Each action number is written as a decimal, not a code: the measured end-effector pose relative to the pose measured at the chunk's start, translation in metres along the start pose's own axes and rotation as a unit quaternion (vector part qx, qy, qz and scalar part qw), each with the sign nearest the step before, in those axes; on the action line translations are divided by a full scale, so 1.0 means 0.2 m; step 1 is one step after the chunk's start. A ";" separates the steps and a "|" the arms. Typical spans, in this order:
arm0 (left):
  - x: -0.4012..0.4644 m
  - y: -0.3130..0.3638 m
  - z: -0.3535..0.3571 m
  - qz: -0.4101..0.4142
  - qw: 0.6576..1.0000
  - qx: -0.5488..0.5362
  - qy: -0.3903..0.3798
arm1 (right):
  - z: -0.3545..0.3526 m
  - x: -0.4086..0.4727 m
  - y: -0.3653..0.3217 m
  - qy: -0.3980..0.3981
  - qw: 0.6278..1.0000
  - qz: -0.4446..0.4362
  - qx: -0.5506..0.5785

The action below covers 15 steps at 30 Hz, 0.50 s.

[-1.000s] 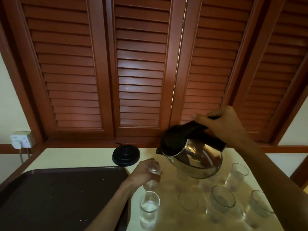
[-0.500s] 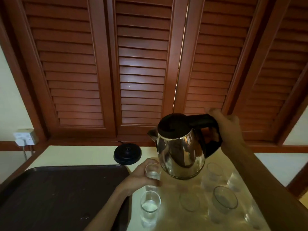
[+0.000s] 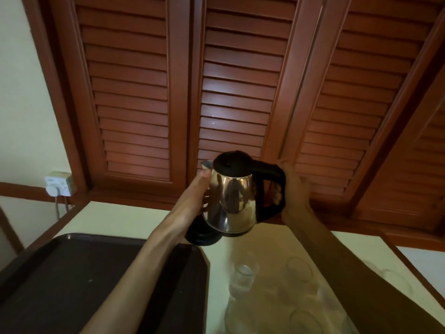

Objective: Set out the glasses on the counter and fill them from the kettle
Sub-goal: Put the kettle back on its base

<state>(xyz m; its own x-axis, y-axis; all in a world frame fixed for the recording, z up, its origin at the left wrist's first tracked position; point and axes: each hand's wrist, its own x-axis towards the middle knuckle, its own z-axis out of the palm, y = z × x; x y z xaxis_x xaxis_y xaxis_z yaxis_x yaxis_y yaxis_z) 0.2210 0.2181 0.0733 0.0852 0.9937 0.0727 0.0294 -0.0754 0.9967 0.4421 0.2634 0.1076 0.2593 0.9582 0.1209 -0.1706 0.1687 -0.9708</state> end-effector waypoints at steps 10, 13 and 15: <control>0.27 -0.28 -0.14 -0.013 0.991 -0.066 0.116 | 0.31 0.29 0.42 -0.057 0.997 0.033 -0.052; 0.30 -0.37 -0.15 -0.015 0.989 -0.042 0.139 | 0.32 0.35 0.51 -0.069 0.994 0.054 -0.060; 0.31 -0.42 -0.16 -0.017 0.988 0.001 0.151 | 0.31 0.39 0.55 -0.076 0.993 0.058 -0.073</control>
<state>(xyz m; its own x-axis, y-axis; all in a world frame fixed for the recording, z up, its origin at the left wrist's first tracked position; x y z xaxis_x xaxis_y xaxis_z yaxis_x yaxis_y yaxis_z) 0.1926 0.2887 -0.0042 -0.2174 0.9749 0.0471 0.0300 -0.0416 0.9987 0.3851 0.3706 0.0225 0.0967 0.9950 0.0248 -0.0481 0.0296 -0.9984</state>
